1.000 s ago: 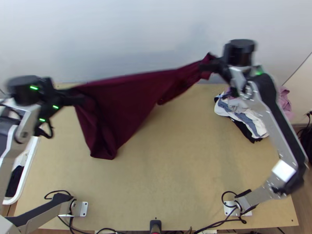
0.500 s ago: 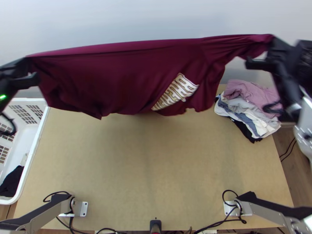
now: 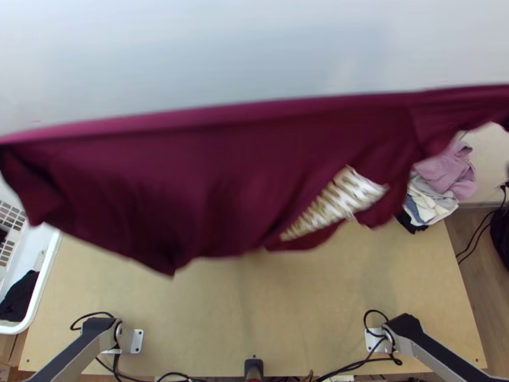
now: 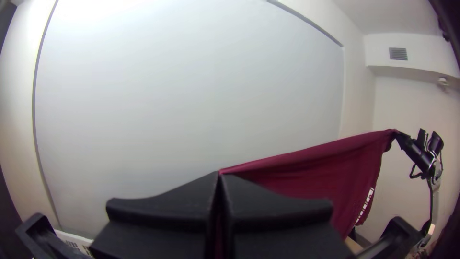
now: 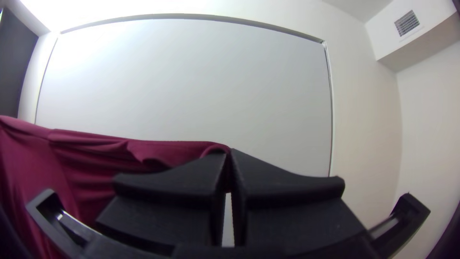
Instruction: Fold the t-shirt
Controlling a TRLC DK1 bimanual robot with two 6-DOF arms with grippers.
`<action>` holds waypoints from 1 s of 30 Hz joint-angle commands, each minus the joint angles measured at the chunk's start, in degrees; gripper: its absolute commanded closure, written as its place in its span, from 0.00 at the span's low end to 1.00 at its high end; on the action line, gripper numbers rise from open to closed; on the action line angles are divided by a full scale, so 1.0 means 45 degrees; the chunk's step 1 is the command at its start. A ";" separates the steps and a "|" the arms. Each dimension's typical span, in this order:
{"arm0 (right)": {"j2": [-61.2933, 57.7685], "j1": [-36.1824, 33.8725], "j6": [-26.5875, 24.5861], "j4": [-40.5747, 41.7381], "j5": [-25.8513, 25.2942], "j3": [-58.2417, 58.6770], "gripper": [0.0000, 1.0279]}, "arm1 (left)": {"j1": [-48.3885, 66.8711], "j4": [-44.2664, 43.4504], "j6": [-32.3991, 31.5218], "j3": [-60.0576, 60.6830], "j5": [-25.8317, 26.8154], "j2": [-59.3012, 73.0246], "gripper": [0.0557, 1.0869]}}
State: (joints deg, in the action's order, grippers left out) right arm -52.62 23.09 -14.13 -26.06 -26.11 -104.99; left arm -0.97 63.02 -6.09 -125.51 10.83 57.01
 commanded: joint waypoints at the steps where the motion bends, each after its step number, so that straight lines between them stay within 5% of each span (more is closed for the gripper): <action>1: 0.1361 0.0025 -0.0122 -0.1767 -0.0019 -0.0185 0.97 | 0.0079 0.1385 0.0161 -0.0233 0.0621 -0.1029 0.96; 6: 0.1654 0.0240 0.0972 -0.2665 0.0235 0.1437 0.97 | 0.0079 0.2772 0.0044 0.1818 0.1617 -0.1224 0.96; 12: 0.1615 0.1568 0.2105 -0.1747 0.0235 0.4855 0.97 | 0.0568 0.2088 0.0005 0.7130 0.2632 -0.2357 0.96; 21: -0.0279 0.1275 0.3355 0.1651 0.1231 0.9230 0.97 | 0.0958 -0.2111 -0.1557 1.3634 0.2535 -0.2299 0.96; 30: -0.4674 0.0454 0.4507 0.3800 0.1759 0.8761 0.97 | 0.1036 -0.7130 -0.2378 1.5900 0.1929 0.1139 0.96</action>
State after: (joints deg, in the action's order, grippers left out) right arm -62.78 27.55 2.57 -15.55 -19.90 -65.93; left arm 3.33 44.99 -14.17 -62.46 20.53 51.96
